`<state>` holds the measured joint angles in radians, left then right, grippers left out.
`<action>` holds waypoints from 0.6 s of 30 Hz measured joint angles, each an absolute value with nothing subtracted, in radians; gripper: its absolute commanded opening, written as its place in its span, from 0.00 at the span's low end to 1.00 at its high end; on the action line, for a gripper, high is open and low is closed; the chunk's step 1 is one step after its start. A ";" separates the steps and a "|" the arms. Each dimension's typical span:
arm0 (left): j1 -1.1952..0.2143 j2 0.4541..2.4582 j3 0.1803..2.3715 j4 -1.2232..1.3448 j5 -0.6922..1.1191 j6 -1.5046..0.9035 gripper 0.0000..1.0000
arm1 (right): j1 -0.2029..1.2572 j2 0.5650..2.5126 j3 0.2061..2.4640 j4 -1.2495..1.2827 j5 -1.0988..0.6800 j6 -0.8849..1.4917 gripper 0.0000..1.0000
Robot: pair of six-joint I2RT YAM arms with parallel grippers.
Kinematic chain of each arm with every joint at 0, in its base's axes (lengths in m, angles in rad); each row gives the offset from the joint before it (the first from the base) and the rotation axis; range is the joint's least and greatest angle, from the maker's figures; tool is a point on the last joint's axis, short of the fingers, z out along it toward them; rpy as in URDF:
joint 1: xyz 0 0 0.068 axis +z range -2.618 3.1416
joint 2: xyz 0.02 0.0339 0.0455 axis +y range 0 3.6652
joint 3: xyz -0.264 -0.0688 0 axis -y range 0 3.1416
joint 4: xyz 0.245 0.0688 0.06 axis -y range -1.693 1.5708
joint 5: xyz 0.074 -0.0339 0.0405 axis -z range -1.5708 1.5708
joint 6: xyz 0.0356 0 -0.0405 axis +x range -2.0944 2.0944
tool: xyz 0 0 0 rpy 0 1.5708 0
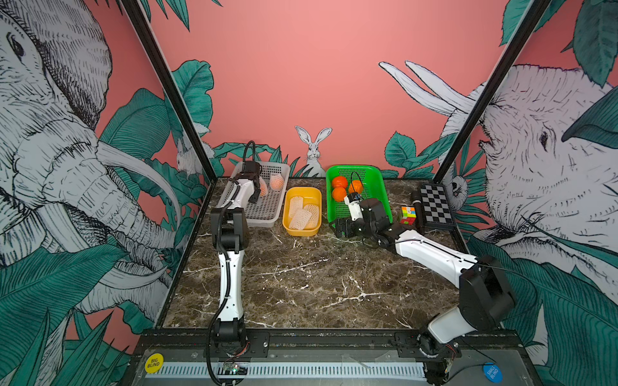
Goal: Remove foam nets from oranges
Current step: Pick up the orange from the basket.
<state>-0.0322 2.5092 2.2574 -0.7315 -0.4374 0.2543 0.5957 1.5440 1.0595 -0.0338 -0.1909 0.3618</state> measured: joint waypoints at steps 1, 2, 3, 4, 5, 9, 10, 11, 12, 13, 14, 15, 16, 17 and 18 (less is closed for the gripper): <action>-0.030 2.499 2.243 -0.730 -0.427 0.242 0.56 | 0.596 1.544 1.060 -0.034 -0.191 0.361 0.96; -0.026 2.488 2.230 -0.731 -0.415 0.229 0.56 | 0.596 1.544 1.060 -0.034 -0.191 0.359 0.96; -0.022 2.480 2.220 -0.731 -0.402 0.216 0.56 | 0.596 1.544 1.060 -0.034 -0.191 0.359 0.97; -0.017 2.469 2.207 -0.732 -0.385 0.200 0.56 | 0.596 1.544 1.060 -0.034 -0.191 0.358 0.97; -0.012 2.458 2.194 -0.735 -0.368 0.183 0.56 | 0.596 1.544 1.060 -0.034 -0.191 0.356 0.97; 0.005 2.419 2.146 -0.744 -0.290 0.117 0.56 | 0.596 1.544 1.060 -0.034 -0.191 0.352 0.97; 0.009 2.411 2.138 -0.747 -0.271 0.101 0.56 | 0.596 1.544 1.060 -0.034 -0.191 0.352 0.97; 0.012 2.403 2.128 -0.750 -0.254 0.086 0.56 | 0.596 1.544 1.060 -0.034 -0.191 0.352 0.97; 0.015 2.396 2.118 -0.752 -0.240 0.074 0.56 | 0.596 1.544 1.060 -0.034 -0.191 0.351 0.96; 0.018 2.387 2.105 -0.754 -0.225 0.061 0.56 | 0.596 1.544 1.060 -0.034 -0.191 0.351 0.97; 0.020 2.376 2.091 -0.756 -0.212 0.050 0.56 | 0.596 1.544 1.060 -0.035 -0.191 0.351 0.97; 0.021 2.368 2.080 -0.757 -0.199 0.041 0.56 | 0.596 1.544 1.060 -0.035 -0.191 0.350 0.96; 0.023 2.357 2.066 -0.757 -0.187 0.031 0.56 | 0.596 1.544 1.060 -0.035 -0.191 0.350 0.96; 0.025 2.346 2.052 -0.758 -0.172 0.022 0.56 | 0.596 1.544 1.060 -0.034 -0.191 0.350 0.96; 0.025 2.337 2.040 -0.757 -0.164 0.016 0.56 | 0.596 1.544 1.060 -0.035 -0.191 0.350 0.96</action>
<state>0.0254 2.3367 2.0403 -0.7570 -0.1638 0.0162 0.5957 1.5440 1.0595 -0.0345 -0.1905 0.3500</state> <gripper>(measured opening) 0.590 0.965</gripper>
